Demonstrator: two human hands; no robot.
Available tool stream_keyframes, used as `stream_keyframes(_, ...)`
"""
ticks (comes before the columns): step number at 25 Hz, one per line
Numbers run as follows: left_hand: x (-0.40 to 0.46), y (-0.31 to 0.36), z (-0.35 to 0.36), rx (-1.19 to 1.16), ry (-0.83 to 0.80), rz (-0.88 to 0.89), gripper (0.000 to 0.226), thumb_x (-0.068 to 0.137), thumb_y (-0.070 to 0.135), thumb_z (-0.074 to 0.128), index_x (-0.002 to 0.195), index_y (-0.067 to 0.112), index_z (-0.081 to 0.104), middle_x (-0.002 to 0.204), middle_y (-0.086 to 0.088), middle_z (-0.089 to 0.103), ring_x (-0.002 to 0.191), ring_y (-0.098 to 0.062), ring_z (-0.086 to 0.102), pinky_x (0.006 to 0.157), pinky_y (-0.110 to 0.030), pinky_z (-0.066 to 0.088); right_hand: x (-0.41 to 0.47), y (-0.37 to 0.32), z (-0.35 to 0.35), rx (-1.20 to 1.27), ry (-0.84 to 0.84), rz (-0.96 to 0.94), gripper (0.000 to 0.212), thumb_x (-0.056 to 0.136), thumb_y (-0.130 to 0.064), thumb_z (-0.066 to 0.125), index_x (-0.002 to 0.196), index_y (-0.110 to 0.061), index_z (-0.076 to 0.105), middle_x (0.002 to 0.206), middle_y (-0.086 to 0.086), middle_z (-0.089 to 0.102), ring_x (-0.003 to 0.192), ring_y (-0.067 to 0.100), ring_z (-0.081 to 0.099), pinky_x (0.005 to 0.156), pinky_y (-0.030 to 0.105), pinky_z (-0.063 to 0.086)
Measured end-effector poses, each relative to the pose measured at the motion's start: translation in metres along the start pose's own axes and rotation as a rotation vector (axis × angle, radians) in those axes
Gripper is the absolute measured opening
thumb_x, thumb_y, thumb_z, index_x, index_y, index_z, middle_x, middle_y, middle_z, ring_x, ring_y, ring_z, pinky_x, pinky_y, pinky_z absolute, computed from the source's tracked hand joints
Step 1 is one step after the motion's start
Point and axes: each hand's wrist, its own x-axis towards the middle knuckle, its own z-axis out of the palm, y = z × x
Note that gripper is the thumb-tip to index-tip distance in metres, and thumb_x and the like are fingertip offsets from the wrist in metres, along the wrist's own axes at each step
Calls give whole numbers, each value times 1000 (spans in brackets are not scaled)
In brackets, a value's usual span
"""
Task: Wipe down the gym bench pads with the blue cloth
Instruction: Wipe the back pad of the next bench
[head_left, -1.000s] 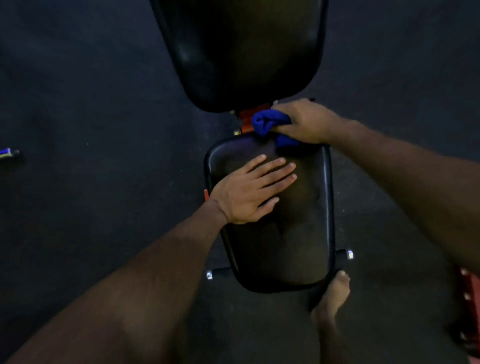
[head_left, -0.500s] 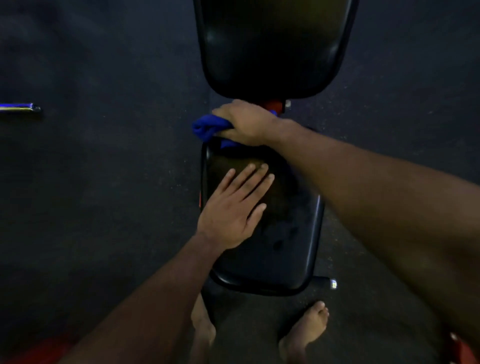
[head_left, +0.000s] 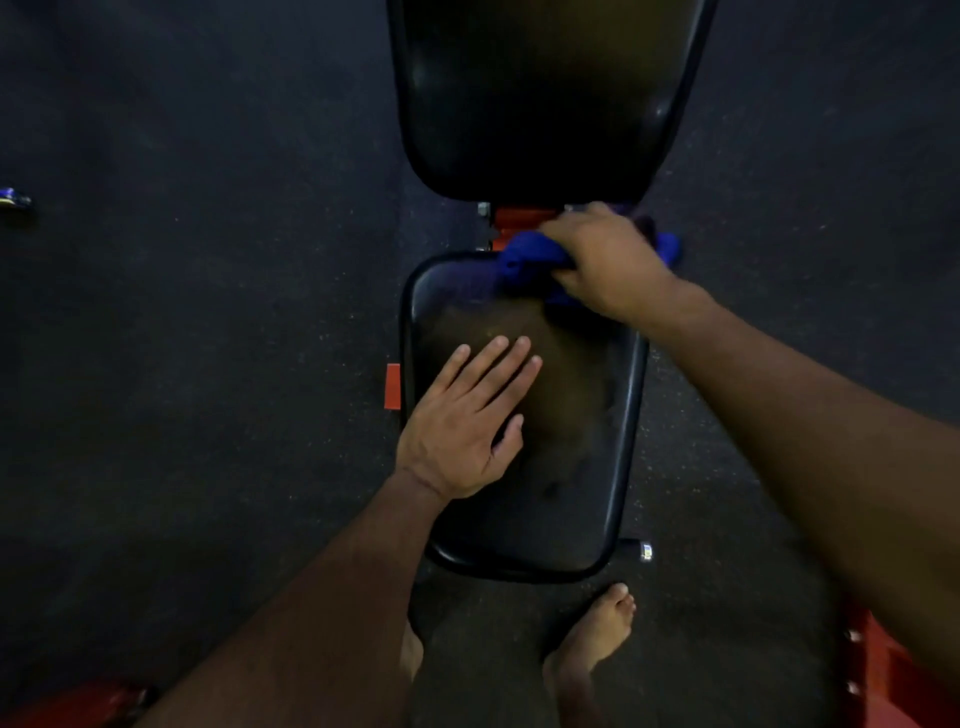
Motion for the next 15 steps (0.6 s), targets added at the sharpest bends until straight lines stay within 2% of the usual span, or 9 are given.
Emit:
stream_keyframes(3, -1, -1, 2, -15, 13, -4, 59, 101, 34, 43, 157, 17, 39, 166, -3, 32, 155, -20, 26, 126, -48, 22, 49, -61, 13, -53, -55, -169, 35, 93, -22, 57, 128, -22, 56, 128, 3, 58, 118, 27, 47, 97, 47, 41)
stream_keyframes(6, 0, 1, 2, -9, 14, 1, 59, 101, 34, 42, 157, 17, 40, 166, -2, 32, 155, -20, 26, 126, -48, 22, 49, -60, 16, -70, -65, -234, 36, 93, -26, 57, 129, -22, 55, 127, 2, 58, 115, 25, 47, 95, 45, 42)
stream_keyframes(9, -1, -2, 1, 11, 12, 7, 60, 100, 34, 41, 157, 17, 40, 166, -3, 32, 155, -21, 26, 127, -46, 20, 14, -7, 9, 48, 19, -111, 36, 89, -21, 62, 125, -20, 59, 118, 4, 63, 107, 25, 50, 95, 45, 42)
stream_keyframes(12, 1, 1, -1, 27, -5, 11, 61, 99, 34, 41, 157, 16, 39, 166, -3, 32, 155, -21, 26, 126, -47, 21, -33, 49, 3, 59, 35, 72, 35, 85, -14, 65, 120, -16, 61, 113, 10, 64, 101, 30, 52, 90, 41, 42)
stream_keyframes(14, 1, 1, -1, 20, 5, 13, 61, 99, 35, 40, 157, 16, 39, 166, -4, 33, 155, -21, 26, 127, -47, 20, -33, 43, 7, 62, 73, 154, 36, 85, -13, 65, 120, -17, 60, 114, 9, 65, 101, 28, 50, 88, 40, 40)
stream_keyframes(15, 0, 2, 0, 17, 13, 13, 61, 99, 35, 41, 158, 16, 39, 166, -4, 32, 155, -21, 26, 127, -47, 20, -22, 30, 11, 55, 96, 136, 36, 86, -15, 63, 122, -18, 60, 115, 8, 64, 103, 29, 49, 89, 41, 39)
